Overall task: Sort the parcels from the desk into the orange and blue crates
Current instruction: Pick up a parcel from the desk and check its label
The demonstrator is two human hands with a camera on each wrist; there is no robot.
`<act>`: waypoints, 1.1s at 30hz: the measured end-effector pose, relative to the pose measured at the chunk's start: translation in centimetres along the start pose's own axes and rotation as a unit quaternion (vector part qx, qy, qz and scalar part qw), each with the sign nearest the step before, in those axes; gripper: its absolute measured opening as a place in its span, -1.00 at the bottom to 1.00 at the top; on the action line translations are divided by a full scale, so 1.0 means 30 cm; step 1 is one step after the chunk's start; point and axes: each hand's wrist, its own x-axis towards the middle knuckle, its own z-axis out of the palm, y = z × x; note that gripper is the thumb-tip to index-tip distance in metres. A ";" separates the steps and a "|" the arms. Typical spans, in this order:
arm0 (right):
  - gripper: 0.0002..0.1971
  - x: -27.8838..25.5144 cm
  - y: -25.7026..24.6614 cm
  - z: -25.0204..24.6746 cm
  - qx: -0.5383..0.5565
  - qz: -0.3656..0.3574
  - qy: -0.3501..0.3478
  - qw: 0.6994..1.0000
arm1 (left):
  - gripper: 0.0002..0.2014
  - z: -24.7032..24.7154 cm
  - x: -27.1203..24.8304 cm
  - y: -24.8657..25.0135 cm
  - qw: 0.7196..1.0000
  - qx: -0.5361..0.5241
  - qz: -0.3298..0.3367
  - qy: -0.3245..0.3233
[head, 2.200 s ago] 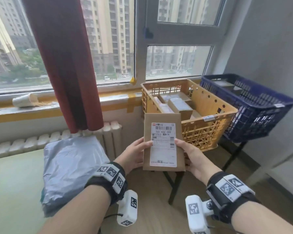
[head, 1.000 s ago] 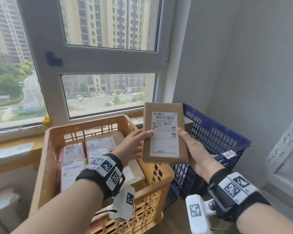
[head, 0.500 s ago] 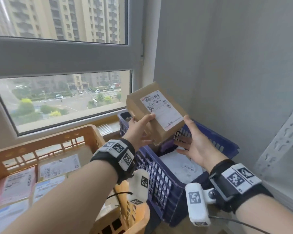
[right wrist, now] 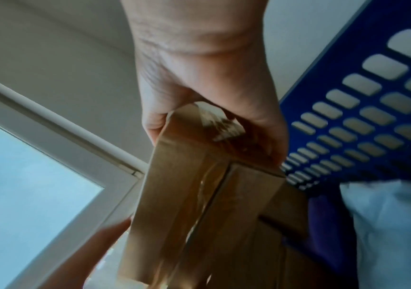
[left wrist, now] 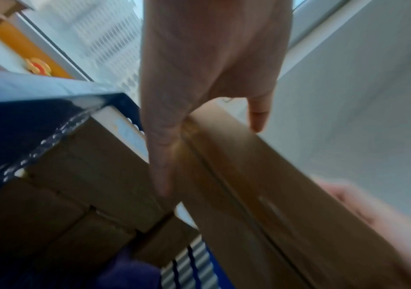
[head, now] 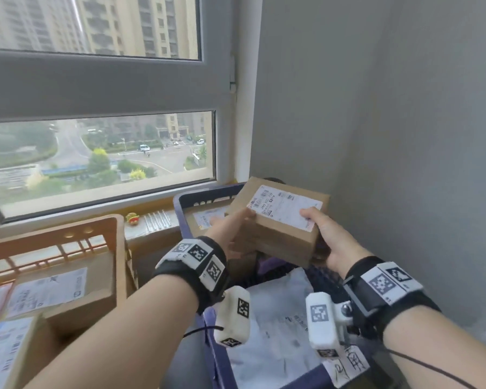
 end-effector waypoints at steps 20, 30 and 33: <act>-0.69 0.269 -0.024 -0.054 0.049 -0.002 -0.106 0.993 | -0.42 0.029 0.077 0.007 0.996 -0.019 0.056 0.069; -0.10 0.299 -0.008 0.001 0.133 -0.057 0.004 0.989 | -0.79 0.028 0.158 0.005 0.981 0.111 0.068 0.142; -0.48 0.279 0.005 -0.031 0.110 -0.001 -0.112 0.988 | -0.93 -0.003 0.172 0.006 0.978 0.136 0.057 0.145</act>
